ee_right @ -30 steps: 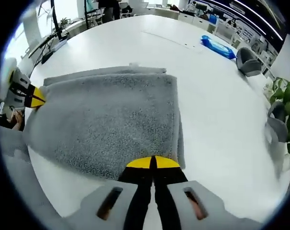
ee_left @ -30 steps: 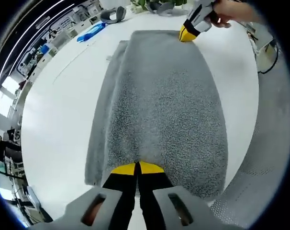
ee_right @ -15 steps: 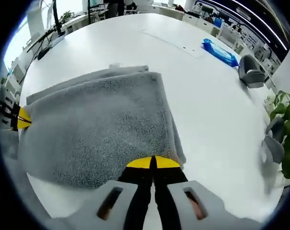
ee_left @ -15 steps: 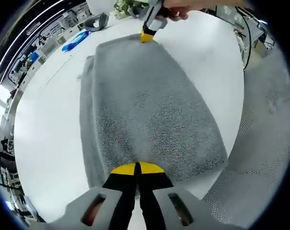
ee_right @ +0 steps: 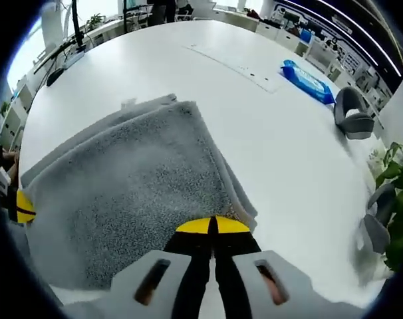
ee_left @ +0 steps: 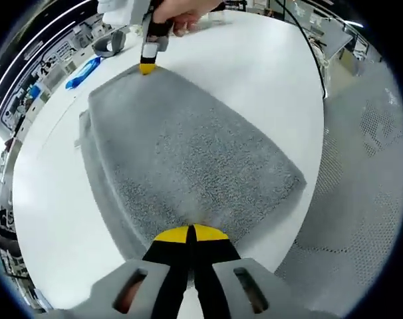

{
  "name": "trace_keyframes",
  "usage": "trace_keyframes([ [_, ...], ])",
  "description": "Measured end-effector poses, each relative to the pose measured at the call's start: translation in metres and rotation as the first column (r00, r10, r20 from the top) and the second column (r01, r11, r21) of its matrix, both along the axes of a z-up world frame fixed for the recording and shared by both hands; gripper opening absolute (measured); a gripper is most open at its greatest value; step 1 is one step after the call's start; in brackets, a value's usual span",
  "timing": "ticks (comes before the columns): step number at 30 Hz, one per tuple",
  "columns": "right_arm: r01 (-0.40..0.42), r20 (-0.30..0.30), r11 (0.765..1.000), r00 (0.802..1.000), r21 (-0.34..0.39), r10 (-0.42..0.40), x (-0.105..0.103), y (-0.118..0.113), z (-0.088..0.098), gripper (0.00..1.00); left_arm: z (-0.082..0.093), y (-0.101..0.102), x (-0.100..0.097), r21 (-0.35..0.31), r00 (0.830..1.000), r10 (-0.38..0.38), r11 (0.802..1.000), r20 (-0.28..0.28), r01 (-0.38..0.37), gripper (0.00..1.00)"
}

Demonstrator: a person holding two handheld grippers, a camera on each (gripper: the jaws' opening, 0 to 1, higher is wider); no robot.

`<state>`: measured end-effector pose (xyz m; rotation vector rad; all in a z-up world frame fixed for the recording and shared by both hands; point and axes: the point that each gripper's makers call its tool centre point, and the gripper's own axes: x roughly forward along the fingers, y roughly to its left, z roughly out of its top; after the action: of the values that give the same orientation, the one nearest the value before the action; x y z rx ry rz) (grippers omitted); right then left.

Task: Fold the towel on the table until its edges align and the towel forms a compact rectangular stack.

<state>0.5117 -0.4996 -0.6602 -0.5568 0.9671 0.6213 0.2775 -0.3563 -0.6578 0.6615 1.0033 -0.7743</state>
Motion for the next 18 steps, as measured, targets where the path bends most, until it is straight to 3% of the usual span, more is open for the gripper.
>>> trace_keyframes([
  [10,-0.006,0.019,1.0,1.0,0.005,0.006,0.025,0.003,0.0,0.0,0.001,-0.037,-0.001,-0.091,0.999,0.039,0.995,0.011,-0.038,0.0],
  [18,-0.006,0.022,1.0,1.0,0.009,0.006,0.032,0.005,0.0,0.0,0.001,-0.057,-0.002,-0.106,1.0,0.018,0.994,0.025,-0.015,0.0],
])
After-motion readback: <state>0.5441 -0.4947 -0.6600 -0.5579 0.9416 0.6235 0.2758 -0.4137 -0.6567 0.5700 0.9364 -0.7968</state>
